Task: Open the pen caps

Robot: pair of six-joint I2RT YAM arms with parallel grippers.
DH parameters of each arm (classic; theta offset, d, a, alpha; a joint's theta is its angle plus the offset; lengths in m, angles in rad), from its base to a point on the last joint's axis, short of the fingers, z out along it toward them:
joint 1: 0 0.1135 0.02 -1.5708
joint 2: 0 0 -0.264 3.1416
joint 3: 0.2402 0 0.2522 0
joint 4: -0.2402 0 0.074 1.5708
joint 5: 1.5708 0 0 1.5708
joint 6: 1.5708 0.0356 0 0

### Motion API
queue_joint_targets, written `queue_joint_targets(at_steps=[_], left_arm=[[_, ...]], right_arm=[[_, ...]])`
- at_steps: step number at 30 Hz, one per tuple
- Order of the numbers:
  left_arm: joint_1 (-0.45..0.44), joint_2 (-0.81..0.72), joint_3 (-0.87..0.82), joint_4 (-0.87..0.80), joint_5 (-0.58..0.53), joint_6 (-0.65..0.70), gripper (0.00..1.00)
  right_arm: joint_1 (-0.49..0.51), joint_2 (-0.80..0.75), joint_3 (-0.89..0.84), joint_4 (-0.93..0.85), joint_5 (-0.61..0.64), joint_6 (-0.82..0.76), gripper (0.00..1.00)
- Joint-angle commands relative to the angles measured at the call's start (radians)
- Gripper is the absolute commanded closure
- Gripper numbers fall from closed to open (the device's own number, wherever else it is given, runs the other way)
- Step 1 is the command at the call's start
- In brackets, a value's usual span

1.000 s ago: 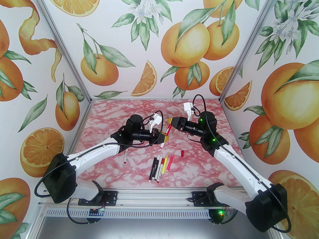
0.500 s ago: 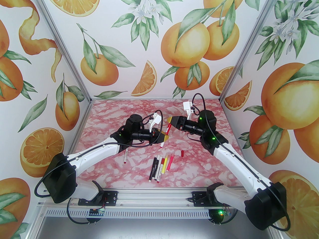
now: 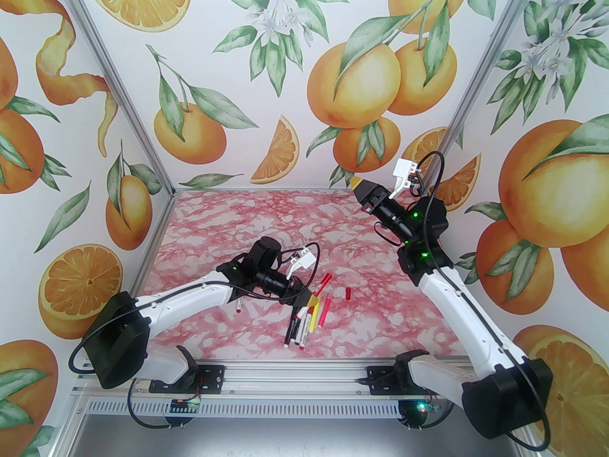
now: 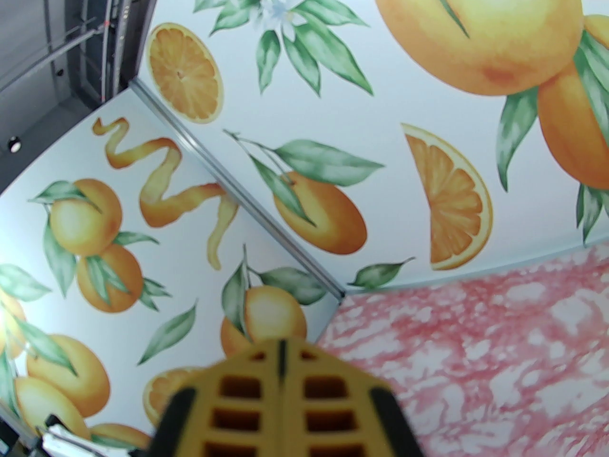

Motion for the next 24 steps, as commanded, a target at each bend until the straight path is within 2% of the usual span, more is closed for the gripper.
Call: queue_joint_targets(at_steps=[1, 5, 9, 14, 24], left_arm=[[0.010, -0.024, 0.015, -0.014, 0.003, 0.011, 1.00], [0.023, -0.039, 0.018, 0.032, -0.048, -0.013, 1.00], [0.027, -0.037, 0.030, 0.065, -0.094, -0.028, 1.00], [0.046, -0.028, 0.031, 0.138, -0.125, -0.075, 1.00], [0.071, -0.009, 0.034, 0.214, -0.150, -0.116, 1.00]], right_arm=[[0.004, -0.005, -0.004, -0.020, 0.010, -0.013, 1.00], [0.014, -0.030, -0.076, -0.043, -0.043, 0.006, 0.75], [0.056, -0.085, -0.152, -0.126, -0.029, -0.029, 0.62], [0.121, -0.150, -0.258, -0.157, -0.004, -0.029, 0.55], [0.232, -0.198, -0.387, -0.149, 0.049, 0.018, 0.50]])
